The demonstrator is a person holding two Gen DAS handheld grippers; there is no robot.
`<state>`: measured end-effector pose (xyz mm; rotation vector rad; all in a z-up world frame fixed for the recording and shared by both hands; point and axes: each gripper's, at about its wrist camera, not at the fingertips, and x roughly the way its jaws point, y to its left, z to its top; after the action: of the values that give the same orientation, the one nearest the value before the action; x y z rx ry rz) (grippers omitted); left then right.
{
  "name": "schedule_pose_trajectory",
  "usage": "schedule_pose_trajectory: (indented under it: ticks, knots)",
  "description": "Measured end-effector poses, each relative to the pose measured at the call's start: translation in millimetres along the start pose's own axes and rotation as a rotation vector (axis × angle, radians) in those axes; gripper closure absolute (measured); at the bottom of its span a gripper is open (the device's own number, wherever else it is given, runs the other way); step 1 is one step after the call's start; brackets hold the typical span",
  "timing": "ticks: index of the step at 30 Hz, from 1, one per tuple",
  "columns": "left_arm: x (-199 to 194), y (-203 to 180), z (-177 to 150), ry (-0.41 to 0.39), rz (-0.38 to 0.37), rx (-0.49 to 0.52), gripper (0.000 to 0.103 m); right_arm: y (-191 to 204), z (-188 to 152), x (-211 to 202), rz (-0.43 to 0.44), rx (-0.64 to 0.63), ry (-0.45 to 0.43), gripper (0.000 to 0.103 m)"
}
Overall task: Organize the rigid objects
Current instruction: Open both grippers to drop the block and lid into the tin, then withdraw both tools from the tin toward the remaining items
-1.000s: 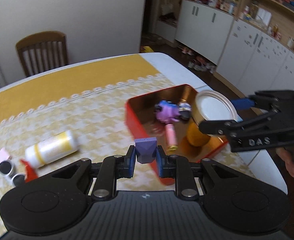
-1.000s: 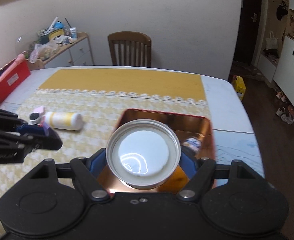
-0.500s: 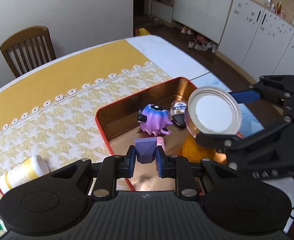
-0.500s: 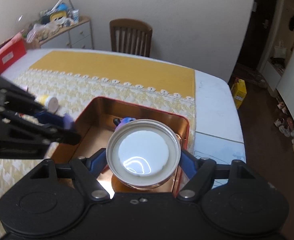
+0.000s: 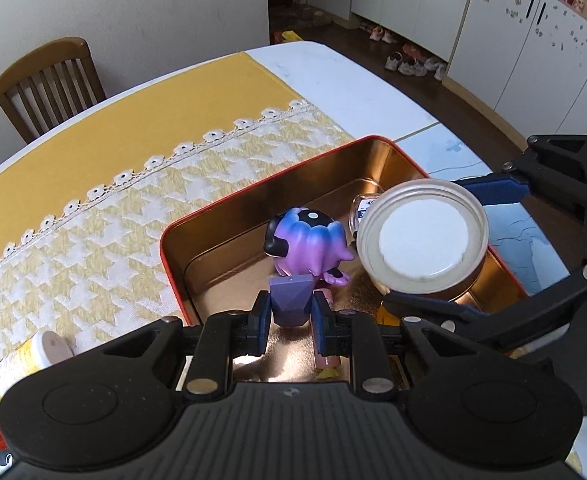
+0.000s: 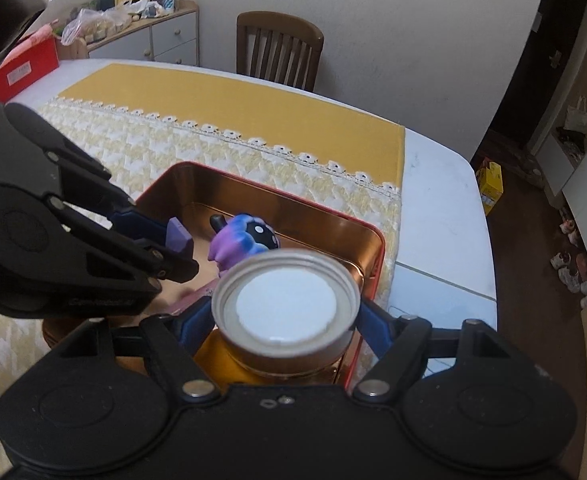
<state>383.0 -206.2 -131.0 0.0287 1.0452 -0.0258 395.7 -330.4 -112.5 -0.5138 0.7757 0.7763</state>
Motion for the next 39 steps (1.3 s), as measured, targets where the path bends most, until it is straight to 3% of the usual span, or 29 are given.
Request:
schedule_pose_trajectory:
  ticks: [22, 39]
  knots:
    - [26.1, 0.9, 0.8, 0.062, 0.015, -0.032, 0.082, -2.0, -5.6, -1.4, 0.031, -0.001, -0.015, 0.026]
    - [-0.3, 6.7, -7.2, 0.012, -0.002, -0.068, 0.082, -11.2, -9.5, -25.8, 0.083, 0.103, -0.07, 0.02]
